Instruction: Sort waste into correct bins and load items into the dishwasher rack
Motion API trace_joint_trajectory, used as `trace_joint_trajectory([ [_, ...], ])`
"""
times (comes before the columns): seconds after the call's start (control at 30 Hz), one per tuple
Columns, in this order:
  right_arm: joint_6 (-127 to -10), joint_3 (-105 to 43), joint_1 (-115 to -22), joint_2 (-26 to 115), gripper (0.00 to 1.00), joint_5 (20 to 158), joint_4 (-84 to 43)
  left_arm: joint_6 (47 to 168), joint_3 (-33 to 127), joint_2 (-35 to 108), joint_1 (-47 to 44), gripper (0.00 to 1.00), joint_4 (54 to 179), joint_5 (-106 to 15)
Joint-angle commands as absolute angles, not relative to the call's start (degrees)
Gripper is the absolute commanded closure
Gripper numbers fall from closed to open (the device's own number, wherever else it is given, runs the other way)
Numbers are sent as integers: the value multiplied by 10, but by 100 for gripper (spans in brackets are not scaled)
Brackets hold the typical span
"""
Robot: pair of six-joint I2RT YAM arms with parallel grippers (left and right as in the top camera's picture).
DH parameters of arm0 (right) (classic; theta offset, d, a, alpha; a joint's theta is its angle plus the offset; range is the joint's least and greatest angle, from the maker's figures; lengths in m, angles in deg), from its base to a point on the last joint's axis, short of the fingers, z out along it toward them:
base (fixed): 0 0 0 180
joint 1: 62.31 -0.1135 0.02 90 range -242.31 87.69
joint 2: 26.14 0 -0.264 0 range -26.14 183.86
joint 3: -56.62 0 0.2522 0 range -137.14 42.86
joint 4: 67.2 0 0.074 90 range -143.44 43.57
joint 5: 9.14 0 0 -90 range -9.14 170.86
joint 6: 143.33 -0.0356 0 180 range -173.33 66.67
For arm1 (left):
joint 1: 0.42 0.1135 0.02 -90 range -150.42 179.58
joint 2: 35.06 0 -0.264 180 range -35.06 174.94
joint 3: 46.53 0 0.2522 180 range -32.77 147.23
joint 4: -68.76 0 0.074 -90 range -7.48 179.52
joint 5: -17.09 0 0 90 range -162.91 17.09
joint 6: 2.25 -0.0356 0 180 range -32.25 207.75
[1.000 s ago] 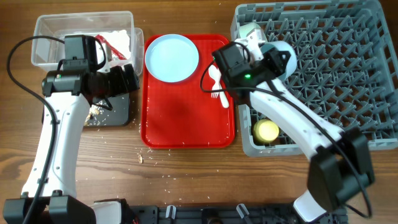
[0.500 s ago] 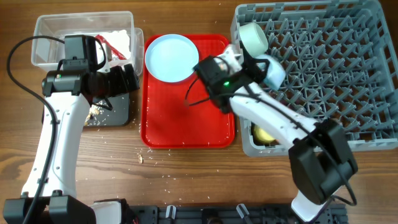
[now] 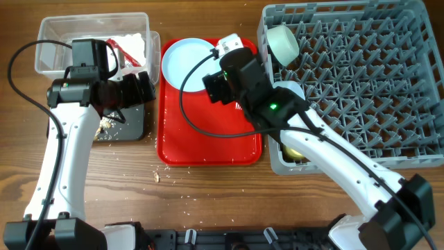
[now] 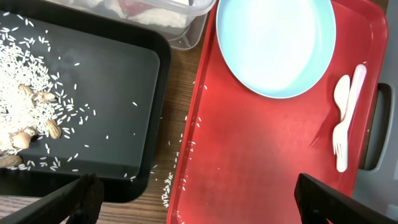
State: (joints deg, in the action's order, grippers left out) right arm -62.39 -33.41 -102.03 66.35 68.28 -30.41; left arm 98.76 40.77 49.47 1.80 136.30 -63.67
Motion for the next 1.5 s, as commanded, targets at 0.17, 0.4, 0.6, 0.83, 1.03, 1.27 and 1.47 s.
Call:
trace_joint_trajectory([
  [0.17,-867,-348,-1004,771,35,769,-326,983,408,495,20,0,1361,-638],
  [0.4,-940,-348,-967,934,51,825,-447,983,408,495,20,0,1362,-638],
  [0.6,-947,-349,-952,981,59,813,-498,983,408,495,20,0,1361,-638],
  [0.83,-953,-349,-949,992,73,786,-509,983,408,495,20,0,1361,-638],
  [1.03,-934,-369,-948,978,90,857,-393,983,408,495,20,0,1361,-638],
  [1.27,-781,-371,-948,838,96,834,-337,983,408,495,20,0,1361,-638],
  [1.47,-695,-371,-947,635,96,508,-245,982,408,495,20,0,1361,-638],
])
